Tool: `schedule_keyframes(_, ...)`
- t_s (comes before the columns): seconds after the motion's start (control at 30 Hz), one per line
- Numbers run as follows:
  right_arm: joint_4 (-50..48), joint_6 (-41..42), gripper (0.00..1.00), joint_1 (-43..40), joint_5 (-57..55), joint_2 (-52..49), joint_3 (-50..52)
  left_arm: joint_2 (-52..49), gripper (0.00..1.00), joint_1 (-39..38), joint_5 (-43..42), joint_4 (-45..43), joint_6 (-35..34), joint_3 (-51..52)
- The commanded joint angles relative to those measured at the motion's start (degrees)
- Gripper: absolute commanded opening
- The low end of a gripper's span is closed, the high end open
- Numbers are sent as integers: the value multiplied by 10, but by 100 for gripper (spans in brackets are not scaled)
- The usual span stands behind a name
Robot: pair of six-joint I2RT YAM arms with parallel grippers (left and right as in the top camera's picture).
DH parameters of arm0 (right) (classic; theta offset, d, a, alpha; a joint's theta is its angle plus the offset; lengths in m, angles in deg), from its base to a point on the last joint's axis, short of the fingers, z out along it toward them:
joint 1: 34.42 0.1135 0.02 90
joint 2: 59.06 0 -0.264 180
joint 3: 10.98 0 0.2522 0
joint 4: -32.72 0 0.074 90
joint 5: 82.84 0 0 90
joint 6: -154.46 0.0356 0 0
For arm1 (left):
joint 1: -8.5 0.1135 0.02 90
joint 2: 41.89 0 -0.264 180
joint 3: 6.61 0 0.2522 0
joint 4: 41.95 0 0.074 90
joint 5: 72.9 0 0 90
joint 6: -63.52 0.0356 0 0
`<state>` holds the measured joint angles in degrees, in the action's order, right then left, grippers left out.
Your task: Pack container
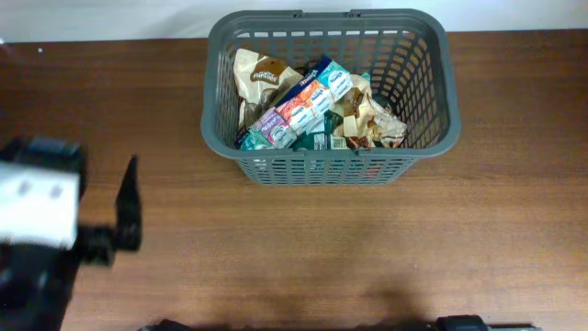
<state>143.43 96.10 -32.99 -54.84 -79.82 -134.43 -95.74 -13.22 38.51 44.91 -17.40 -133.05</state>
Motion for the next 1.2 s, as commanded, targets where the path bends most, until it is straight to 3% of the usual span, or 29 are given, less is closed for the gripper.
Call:
schedule_keyframes(0.0, 4, -25, 99, -28, 107, 23, 28, 88, 99, 2, 53, 3, -61, 71)
schedule_keyframes(0.3, 4, -147, 99, -105, 257, 119, 89, 332, 99, 1, 97, 64, -187, 258)
schedule_keyframes(0.47, 3, -147, 99, -124, 357, 157, 115, 412, 99, 1, 132, 112, -262, 342)
schedule_keyframes(0.57, -17, -147, 99, -121, 403, 163, 155, 436, 99, 1, 136, 94, -282, 406)
schedule_keyframes(0.77, -177, -225, 99, -95, 543, 168, 296, 439, 99, 1, 181, -58, -292, 576)
schedule_keyframes(1.0, -286, -297, 99, -18, 545, 172, 498, 438, 99, 1, 229, -326, -292, 767)
schedule_keyframes(1.17, -347, -334, 99, 15, 545, 172, 636, 438, 99, 1, 235, -432, -292, 855)
